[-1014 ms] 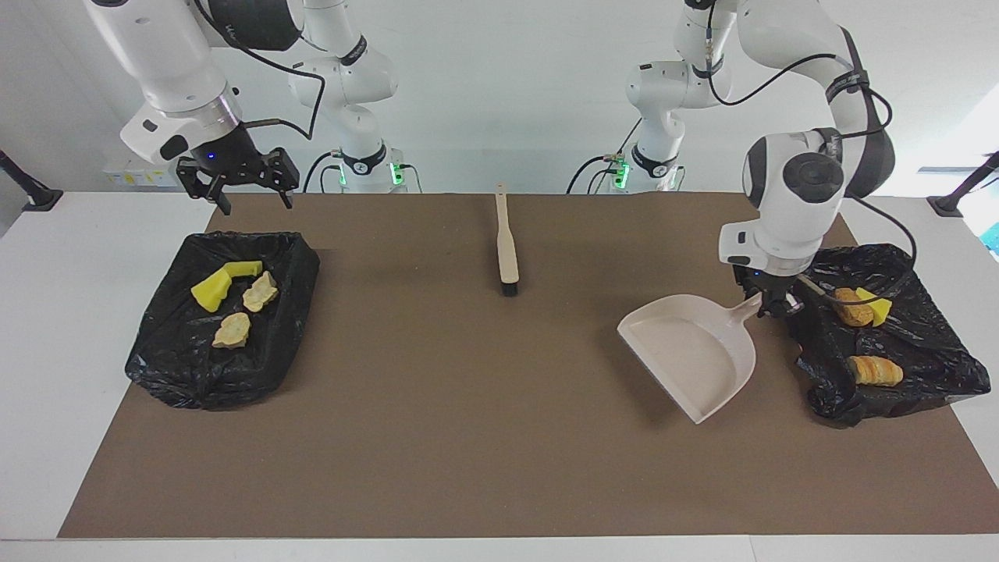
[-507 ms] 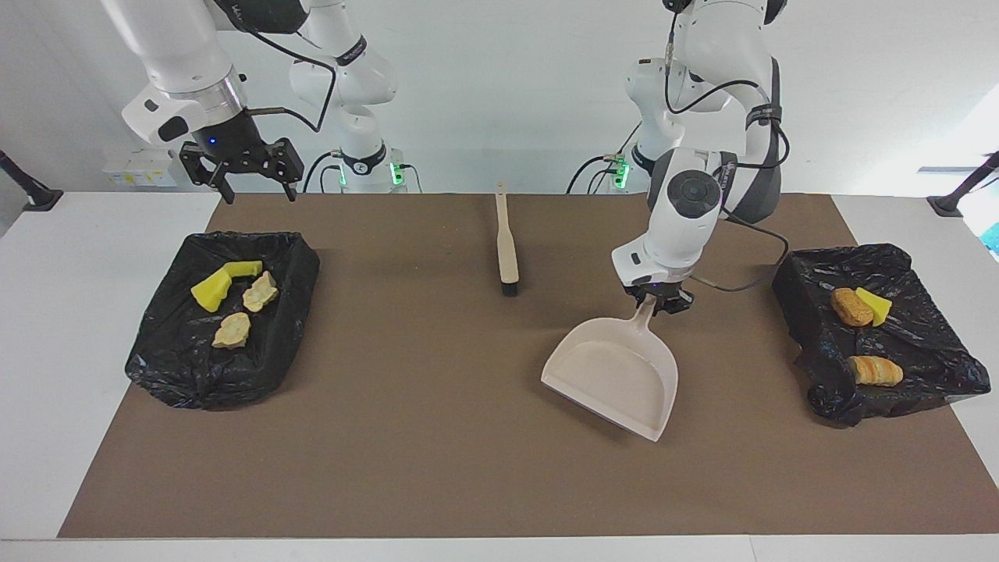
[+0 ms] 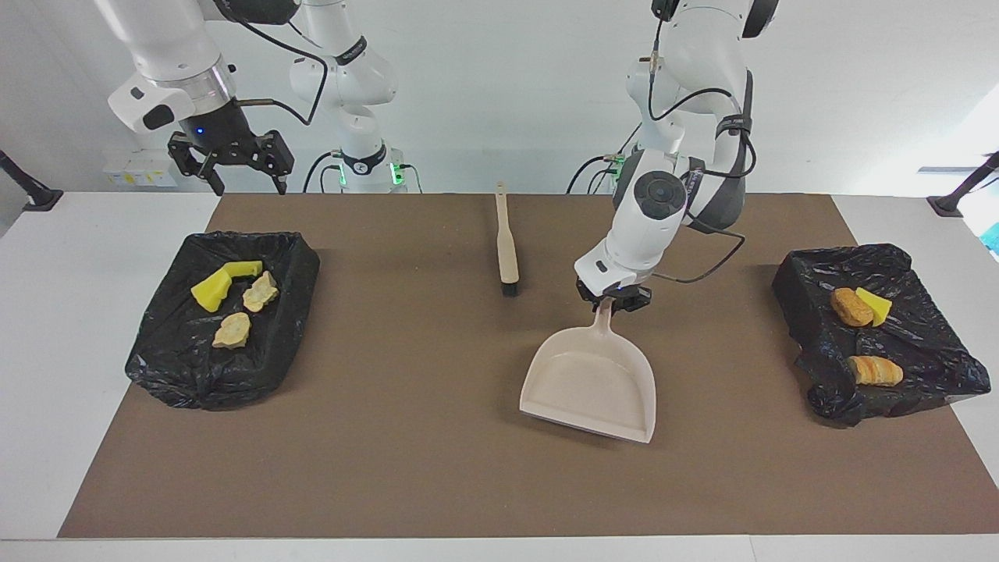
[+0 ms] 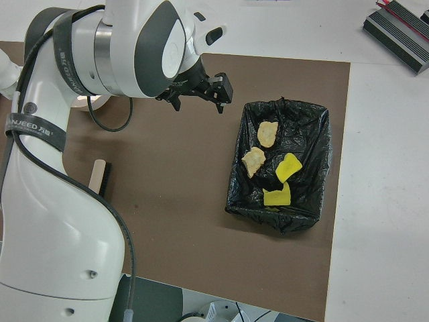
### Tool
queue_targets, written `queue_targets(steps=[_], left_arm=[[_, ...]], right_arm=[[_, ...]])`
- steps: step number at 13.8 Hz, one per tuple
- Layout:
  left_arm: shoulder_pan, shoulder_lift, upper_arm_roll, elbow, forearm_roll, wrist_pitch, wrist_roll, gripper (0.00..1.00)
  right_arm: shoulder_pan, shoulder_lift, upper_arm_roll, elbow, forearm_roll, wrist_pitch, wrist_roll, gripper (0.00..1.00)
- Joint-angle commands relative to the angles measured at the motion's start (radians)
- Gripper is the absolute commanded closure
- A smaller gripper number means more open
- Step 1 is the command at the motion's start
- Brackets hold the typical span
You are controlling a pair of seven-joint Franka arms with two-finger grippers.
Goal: Sweep and dump trash in bin
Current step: 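Carry the empty dustpan back to the table center with the left gripper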
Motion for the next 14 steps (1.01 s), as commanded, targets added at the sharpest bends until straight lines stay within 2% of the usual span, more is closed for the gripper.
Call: queue_targets(steps=[1,4,6,11,14], left_arm=[[-0.072,0.092,0.019,0.141,-0.014,-0.095,-0.116,1.0],[-0.123,0.233,0.019,0.316,-0.015,-0.135,-0.264,1.0],[-0.134,0.33,0.018,0.437,-0.033,-0.135,-0.331,1.0],[-0.146,0.361,0.002,0.461,-0.063,-0.083,-0.367,1.0],[-0.135,0.358,0.004,0.446,-0.139,-0.046,-0.365,1.0]], right_arm=[[-0.048,-0.017,0.004,-0.012,-0.015,-0.001,-0.044,0.0],[-0.109,-0.017,0.005,-0.009,0.007,0.0,-0.063,0.0],[-0.108,-0.017,0.016,-0.006,0.008,-0.037,0.079,0.0],[-0.096,-0.026,0.017,-0.011,0.01,-0.04,0.109,0.0],[-0.088,-0.026,0.019,-0.011,0.004,-0.024,0.127,0.0]])
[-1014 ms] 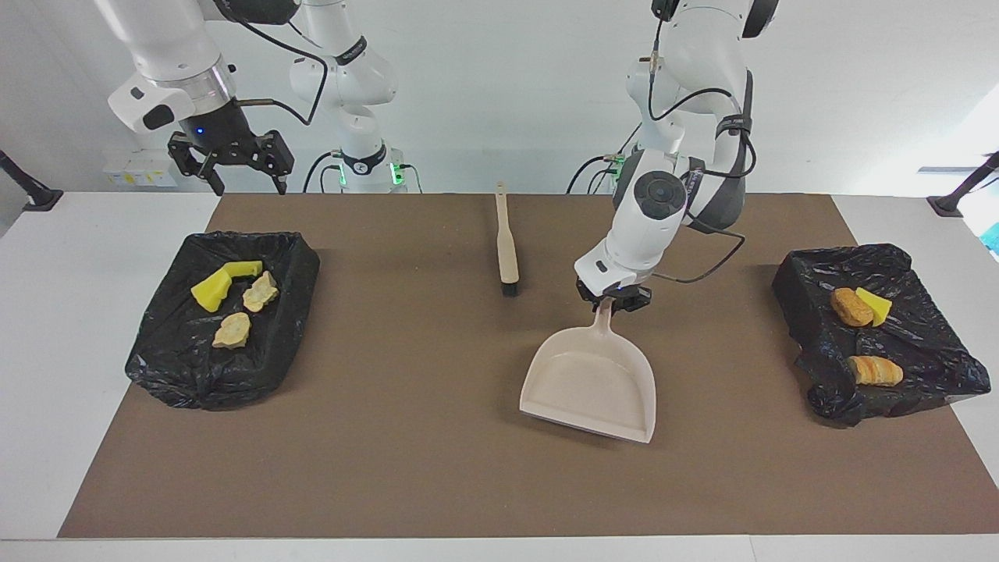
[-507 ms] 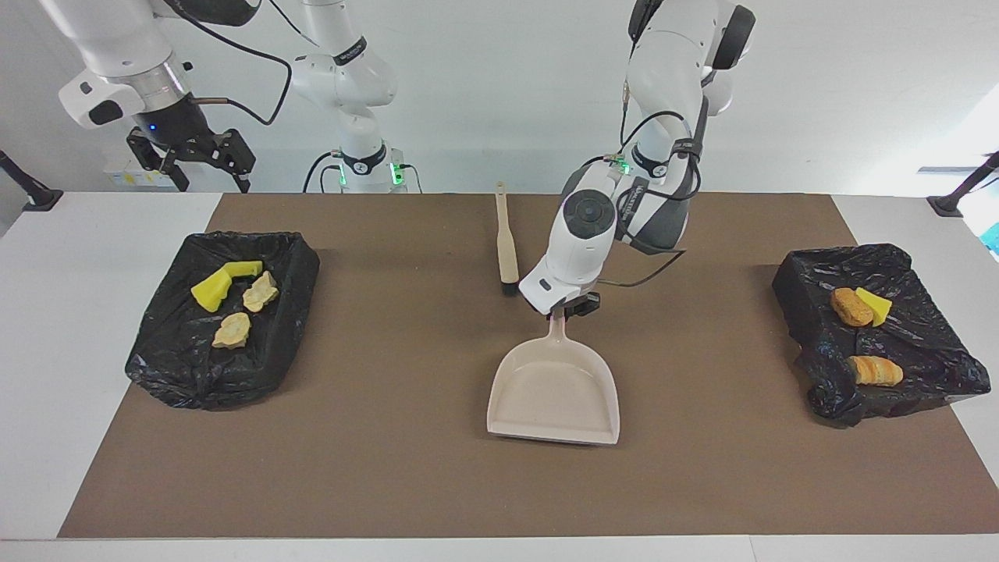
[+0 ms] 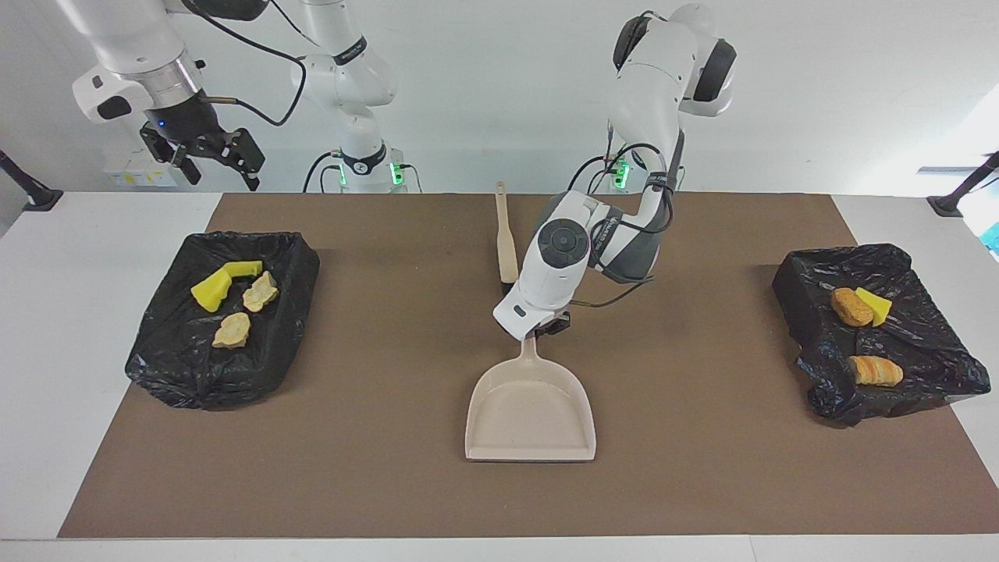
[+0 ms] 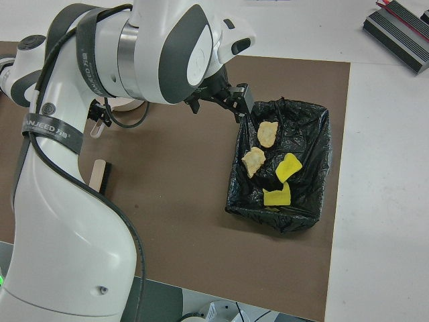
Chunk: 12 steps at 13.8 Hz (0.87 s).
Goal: Sweep and dump trash in bin
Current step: 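Carry the empty dustpan back to the table center with the left gripper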
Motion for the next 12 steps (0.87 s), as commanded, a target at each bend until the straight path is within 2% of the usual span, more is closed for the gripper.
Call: queue_targets(steps=[1,3,5,7,9,11,12], left_arm=[[-0.003,0.01,0.01,0.009,-0.041,0.019,-0.01,1.0],[0.0,0.003,0.01,0.007,-0.041,0.016,-0.006,0.98],[0.011,-0.007,0.01,-0.007,-0.044,0.0,-0.006,0.84],[0.018,-0.024,0.011,-0.014,-0.044,-0.001,-0.006,0.56],[0.037,-0.058,0.016,-0.048,-0.044,0.011,-0.006,0.32],[0.053,-0.104,0.023,-0.076,-0.043,0.007,-0.004,0.14],[0.076,-0.122,0.023,-0.076,-0.04,-0.004,0.002,0.0]], right_arm=[[0.013,-0.014,0.005,-0.014,0.004,0.021,0.036,0.0],[0.025,-0.014,0.008,-0.024,0.009,0.061,0.054,0.0],[0.034,-0.04,0.008,-0.065,0.011,0.058,0.081,0.0],[0.036,-0.051,0.009,-0.077,0.032,0.04,0.076,0.0],[0.036,-0.055,0.009,-0.079,0.057,0.028,0.082,0.0],[0.038,-0.051,0.014,-0.071,0.057,0.028,0.076,0.0],[0.036,-0.048,0.014,-0.068,0.057,0.032,0.076,0.0]])
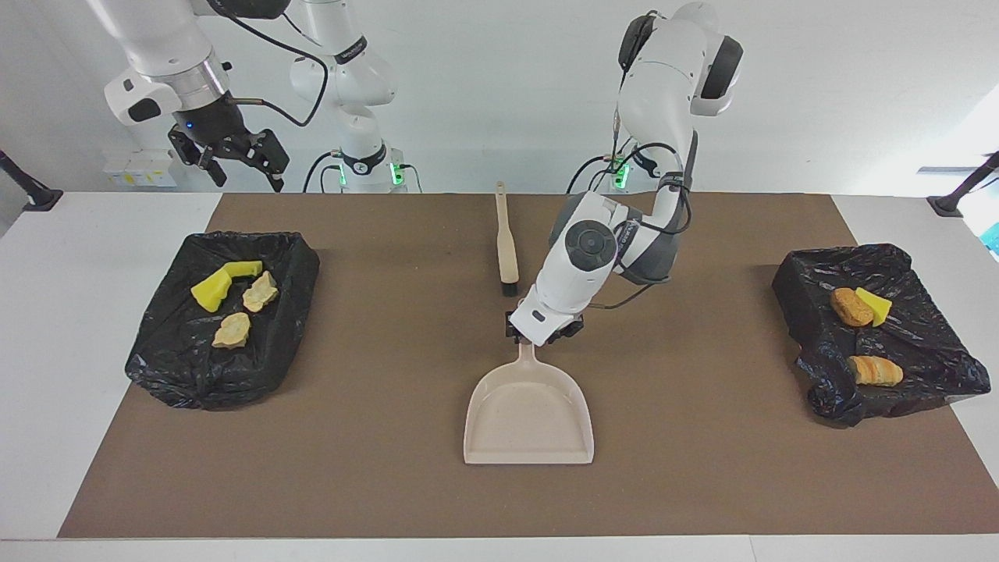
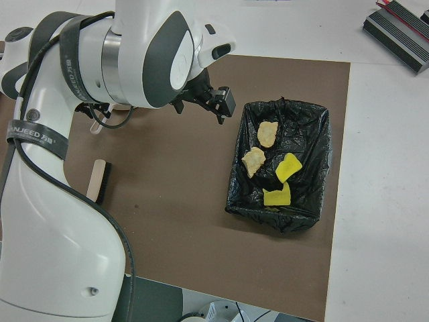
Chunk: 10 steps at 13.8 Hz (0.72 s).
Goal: Sweep and dump trash in bin
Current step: 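Carry the empty dustpan back to the table center with the left gripper, then release the dustpan and withdraw the left gripper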
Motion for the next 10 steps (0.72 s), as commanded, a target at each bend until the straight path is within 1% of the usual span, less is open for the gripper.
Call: queue_targets(steps=[1,2,4,7,9,10], left_arm=[[0.058,-0.108,0.004,-0.079,-0.011,-0.012,0.008,0.0],[0.09,-0.142,0.004,-0.092,-0.006,-0.023,0.013,0.0],[0.168,-0.177,0.004,-0.091,-0.002,-0.059,0.062,0.0],[0.268,-0.237,0.004,-0.093,0.001,-0.134,0.276,0.0],[0.32,-0.291,0.004,-0.094,0.07,-0.19,0.365,0.0],[0.328,-0.321,0.004,-0.093,0.108,-0.222,0.395,0.0]], right_arm=[[-0.008,-0.018,0.008,-0.02,0.017,0.007,0.019,0.0],[-0.008,-0.016,0.006,-0.02,0.016,0.012,0.019,0.0],[-0.008,-0.018,0.008,-0.02,0.015,0.01,0.019,0.0],[-0.008,-0.018,0.008,-0.02,0.015,0.01,0.019,0.0],[-0.008,-0.018,0.008,-0.019,0.015,0.01,0.019,0.0],[-0.008,-0.018,0.008,-0.02,0.015,0.01,0.019,0.0]])
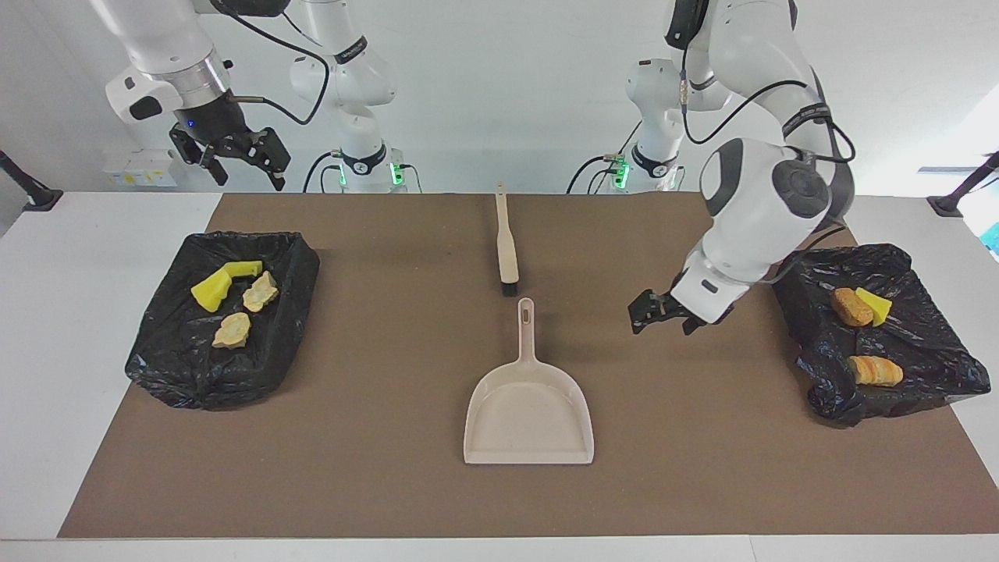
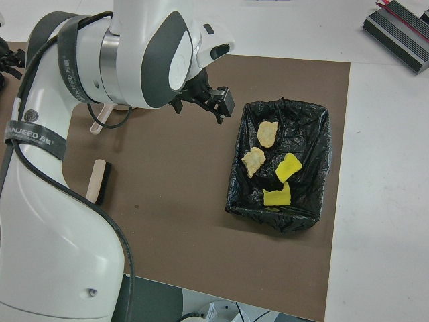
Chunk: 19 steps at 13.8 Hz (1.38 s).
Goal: Sweep and dump trash in bin
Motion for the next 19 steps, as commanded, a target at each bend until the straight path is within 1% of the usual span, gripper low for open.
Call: queue_targets(steps=[1,5,7,9,10,11,13,15,19], left_arm=[[0.028,-0.12,-0.008,-0.055,0.086,-0.085,0.063,0.0],[0.062,-0.239,-0.008,-0.056,0.097,-0.292,0.066,0.0],[0.082,-0.297,-0.008,-0.085,0.097,-0.372,0.071,0.0],[0.082,-0.402,-0.008,-0.192,0.098,-0.37,0.072,0.0],[0.082,-0.444,-0.008,-0.249,0.1,-0.364,0.071,0.0],[0.083,-0.47,-0.008,-0.293,0.1,-0.351,0.071,0.0],[0.086,-0.469,-0.008,-0.296,0.1,-0.309,0.068,0.0],[0.123,-0.461,-0.008,-0.289,0.098,-0.295,0.074,0.0],[0.14,-0.455,-0.008,-0.285,0.1,-0.248,0.079,0.0]], right_arm=[[-0.008,-0.017,0.007,-0.02,0.015,0.01,0.019,0.0],[-0.008,-0.017,0.007,-0.019,0.015,0.01,0.019,0.0],[-0.008,-0.017,0.007,-0.02,0.015,0.01,0.019,0.0],[-0.008,-0.017,0.007,-0.019,0.015,0.01,0.019,0.0],[-0.008,-0.017,0.007,-0.02,0.015,0.01,0.019,0.0],[-0.008,-0.017,0.007,-0.02,0.015,0.01,0.019,0.0],[-0.008,-0.017,0.007,-0.02,0.015,0.01,0.019,0.0],[-0.008,-0.017,0.007,-0.019,0.015,0.01,0.019,0.0],[-0.008,-0.017,0.007,-0.02,0.015,0.01,0.019,0.0]])
